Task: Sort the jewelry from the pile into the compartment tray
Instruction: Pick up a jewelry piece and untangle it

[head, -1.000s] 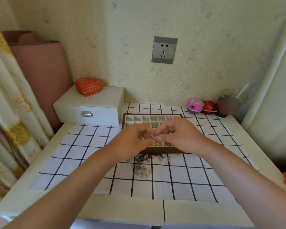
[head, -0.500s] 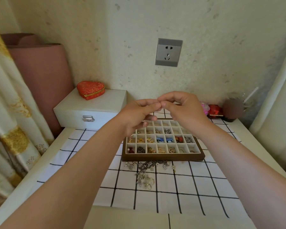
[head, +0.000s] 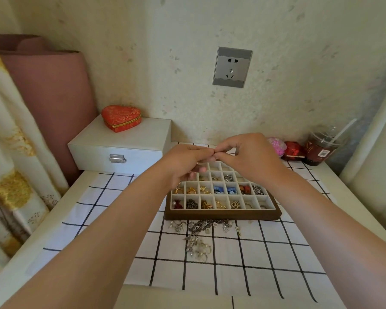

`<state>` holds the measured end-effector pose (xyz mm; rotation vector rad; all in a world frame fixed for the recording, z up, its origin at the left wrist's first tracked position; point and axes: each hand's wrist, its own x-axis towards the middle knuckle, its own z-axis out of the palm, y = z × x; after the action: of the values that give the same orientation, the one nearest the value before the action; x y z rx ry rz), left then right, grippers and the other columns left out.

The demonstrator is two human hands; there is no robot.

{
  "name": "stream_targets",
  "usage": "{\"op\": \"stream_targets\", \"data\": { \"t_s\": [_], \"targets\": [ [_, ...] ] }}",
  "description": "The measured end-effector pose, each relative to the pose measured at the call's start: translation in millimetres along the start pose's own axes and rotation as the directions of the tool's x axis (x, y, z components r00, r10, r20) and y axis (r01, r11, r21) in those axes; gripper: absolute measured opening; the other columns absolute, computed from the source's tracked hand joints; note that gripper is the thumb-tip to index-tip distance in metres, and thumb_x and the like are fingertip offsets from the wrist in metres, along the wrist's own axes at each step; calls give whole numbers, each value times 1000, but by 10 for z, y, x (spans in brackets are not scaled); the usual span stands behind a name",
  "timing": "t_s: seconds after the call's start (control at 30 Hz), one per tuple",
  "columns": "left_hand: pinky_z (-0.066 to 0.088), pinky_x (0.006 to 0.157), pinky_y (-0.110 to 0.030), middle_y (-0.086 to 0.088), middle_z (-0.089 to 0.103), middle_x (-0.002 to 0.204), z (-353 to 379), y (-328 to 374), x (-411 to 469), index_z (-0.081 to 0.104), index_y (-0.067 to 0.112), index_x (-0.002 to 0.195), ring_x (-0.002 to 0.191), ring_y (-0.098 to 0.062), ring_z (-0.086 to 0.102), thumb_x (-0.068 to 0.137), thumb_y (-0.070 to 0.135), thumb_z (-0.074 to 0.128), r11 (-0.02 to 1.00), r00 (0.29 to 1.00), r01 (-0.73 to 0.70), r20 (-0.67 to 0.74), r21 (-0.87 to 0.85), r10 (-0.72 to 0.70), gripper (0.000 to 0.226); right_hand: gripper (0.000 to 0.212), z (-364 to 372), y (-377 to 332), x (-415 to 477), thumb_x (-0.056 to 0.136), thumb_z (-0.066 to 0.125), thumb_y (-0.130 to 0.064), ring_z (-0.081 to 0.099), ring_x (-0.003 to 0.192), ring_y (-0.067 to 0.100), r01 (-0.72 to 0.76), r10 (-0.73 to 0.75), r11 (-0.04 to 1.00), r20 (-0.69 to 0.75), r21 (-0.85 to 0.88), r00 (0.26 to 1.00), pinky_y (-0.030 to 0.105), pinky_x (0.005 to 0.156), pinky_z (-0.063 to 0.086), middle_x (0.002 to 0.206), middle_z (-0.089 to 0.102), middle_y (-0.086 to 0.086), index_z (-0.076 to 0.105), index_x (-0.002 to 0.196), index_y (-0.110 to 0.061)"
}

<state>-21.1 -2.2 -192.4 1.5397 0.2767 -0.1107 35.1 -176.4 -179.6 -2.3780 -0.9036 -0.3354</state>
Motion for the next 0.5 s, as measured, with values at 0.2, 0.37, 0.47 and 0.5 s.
{"op": "stream_targets", "data": {
  "t_s": [0.2, 0.37, 0.47, 0.5],
  "targets": [
    [46, 72, -23, 9, 72, 106, 34, -97, 38, 69, 26, 116, 88, -9, 66, 96, 28, 58, 906, 981, -158, -40, 393, 188, 23, 6, 73, 105, 96, 89, 72, -33, 60, 82, -6, -80, 79, 997, 67, 11, 995, 27, 78, 50, 88, 70, -18, 76, 85, -33],
    [39, 97, -35, 7, 60, 130, -34, -334, 106, 61, 33, 128, 123, -16, 48, 99, 33, 53, 384, 902, -290, 116, 877, 415, 30, 12, 187, 225, 140, 91, 70, -28, 63, 81, 0, -122, 160, 984, 335, -133, 928, 30, 80, 54, 84, 69, -18, 74, 80, -32],
    [37, 105, -42, 2, 54, 139, -96, -411, 163, 55, 31, 137, 129, -21, 41, 99, 34, 50, 272, 908, -300, 186, 915, 376, 38, 14, 257, 265, 140, 91, 70, -27, 60, 81, -2, -98, 160, 982, 426, -163, 890, 22, 73, 47, 82, 66, -21, 72, 79, -34],
    [37, 107, -44, 1, 52, 141, -115, -429, 173, 53, 31, 139, 131, -22, 40, 98, 32, 49, 266, 912, -299, 193, 916, 362, 41, 14, 265, 278, 136, 92, 69, -26, 60, 82, -3, -91, 161, 980, 439, -177, 884, 20, 70, 44, 82, 65, -22, 72, 80, -35]
  ]
}}
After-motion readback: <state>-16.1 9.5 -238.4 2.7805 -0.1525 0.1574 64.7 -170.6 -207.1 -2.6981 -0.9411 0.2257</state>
